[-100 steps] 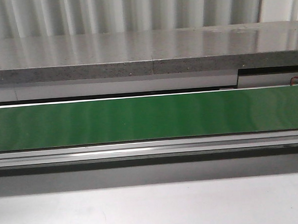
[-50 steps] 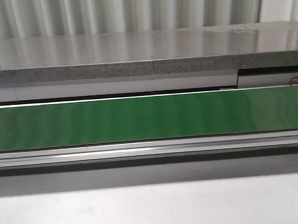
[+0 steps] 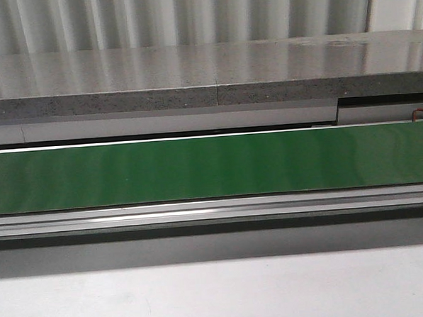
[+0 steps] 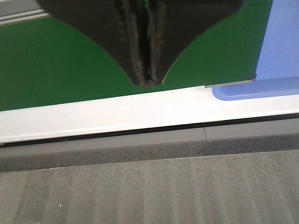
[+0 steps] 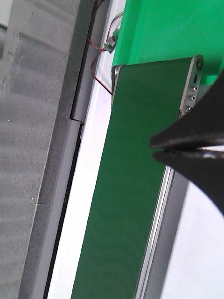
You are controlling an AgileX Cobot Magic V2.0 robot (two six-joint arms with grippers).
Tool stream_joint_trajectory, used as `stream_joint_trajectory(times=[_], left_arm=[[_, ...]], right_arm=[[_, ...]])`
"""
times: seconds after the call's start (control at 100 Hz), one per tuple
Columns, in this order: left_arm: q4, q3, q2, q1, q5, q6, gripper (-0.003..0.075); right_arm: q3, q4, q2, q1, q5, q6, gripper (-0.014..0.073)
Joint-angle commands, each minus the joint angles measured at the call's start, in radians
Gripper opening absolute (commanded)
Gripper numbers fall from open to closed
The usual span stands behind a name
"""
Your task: Move button from right to left
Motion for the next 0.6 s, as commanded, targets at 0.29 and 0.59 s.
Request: stream_joint_trajectory(times=[0.29,0.59], left_arm=[[-0.012,0.105,-0.083,-0.007,-0.276,-0.008,-0.0020],[0.064,0.202,-0.193,0.004,-0.335,-0.083,-0.0020]], right_arm=[[-0.022,0.002,0.012,0.001,-0.076,-0.006,-0.0067],[-0.022,0.002,0.012,0.001,-0.076,-0.006,-0.0067]])
